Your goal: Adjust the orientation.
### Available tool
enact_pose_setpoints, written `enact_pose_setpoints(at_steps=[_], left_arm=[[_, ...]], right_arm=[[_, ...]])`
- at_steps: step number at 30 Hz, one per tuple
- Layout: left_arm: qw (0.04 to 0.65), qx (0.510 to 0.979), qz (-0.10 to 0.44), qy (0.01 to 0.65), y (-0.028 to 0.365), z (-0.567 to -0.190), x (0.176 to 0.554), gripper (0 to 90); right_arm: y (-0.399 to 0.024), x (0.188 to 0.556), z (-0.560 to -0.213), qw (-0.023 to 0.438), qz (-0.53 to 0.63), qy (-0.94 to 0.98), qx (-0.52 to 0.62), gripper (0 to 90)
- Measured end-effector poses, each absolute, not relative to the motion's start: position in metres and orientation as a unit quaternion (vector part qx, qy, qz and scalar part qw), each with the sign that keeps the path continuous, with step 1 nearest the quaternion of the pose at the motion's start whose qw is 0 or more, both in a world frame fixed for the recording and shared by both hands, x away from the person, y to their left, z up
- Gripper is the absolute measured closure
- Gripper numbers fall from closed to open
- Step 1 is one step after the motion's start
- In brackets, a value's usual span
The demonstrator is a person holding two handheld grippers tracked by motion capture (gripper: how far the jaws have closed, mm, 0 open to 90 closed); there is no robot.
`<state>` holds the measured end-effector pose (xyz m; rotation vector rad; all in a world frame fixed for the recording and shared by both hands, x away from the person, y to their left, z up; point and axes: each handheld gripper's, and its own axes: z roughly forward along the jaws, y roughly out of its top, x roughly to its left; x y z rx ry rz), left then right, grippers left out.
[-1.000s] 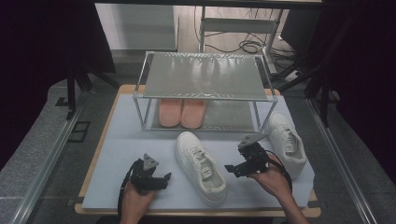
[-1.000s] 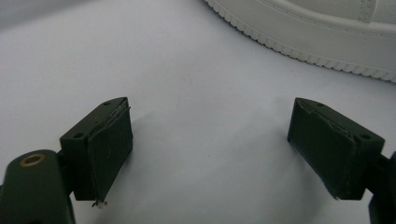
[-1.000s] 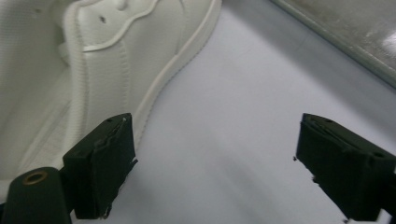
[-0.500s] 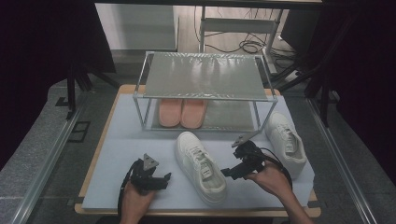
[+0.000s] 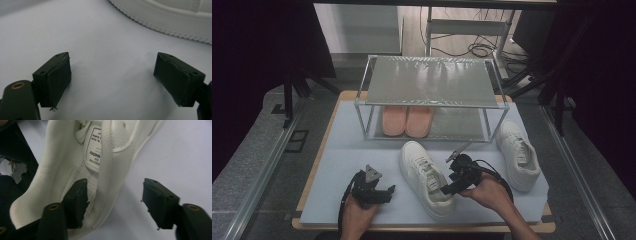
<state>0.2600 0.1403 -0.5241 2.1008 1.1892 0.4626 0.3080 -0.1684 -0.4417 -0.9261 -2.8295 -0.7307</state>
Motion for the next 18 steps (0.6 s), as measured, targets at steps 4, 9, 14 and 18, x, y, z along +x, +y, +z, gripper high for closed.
enact_pose_setpoints(at_steps=[4,9,14,18], left_arm=[[0.335,0.805,0.177,0.456,0.1403,-0.5240,0.2599,14.5],[0.335,0.805,0.178,0.456,0.1403,-0.5241,0.2599,14.5],[0.335,0.805,0.178,0.456,0.1402,-0.5240,0.2598,14.6],[0.337,0.803,0.177,0.458,0.1398,-0.5242,0.2597,14.6]], right_arm=[[-0.1644,0.3101,-0.4477,0.058,-0.229,-0.924,-0.299,49.6],[-0.1619,0.3141,-0.4513,0.083,-0.222,-0.920,-0.313,59.1],[-0.1624,0.3144,-0.4500,0.087,-0.217,-0.918,-0.320,66.3],[-0.1633,0.3153,-0.4496,0.091,-0.215,-0.915,-0.329,68.9]])
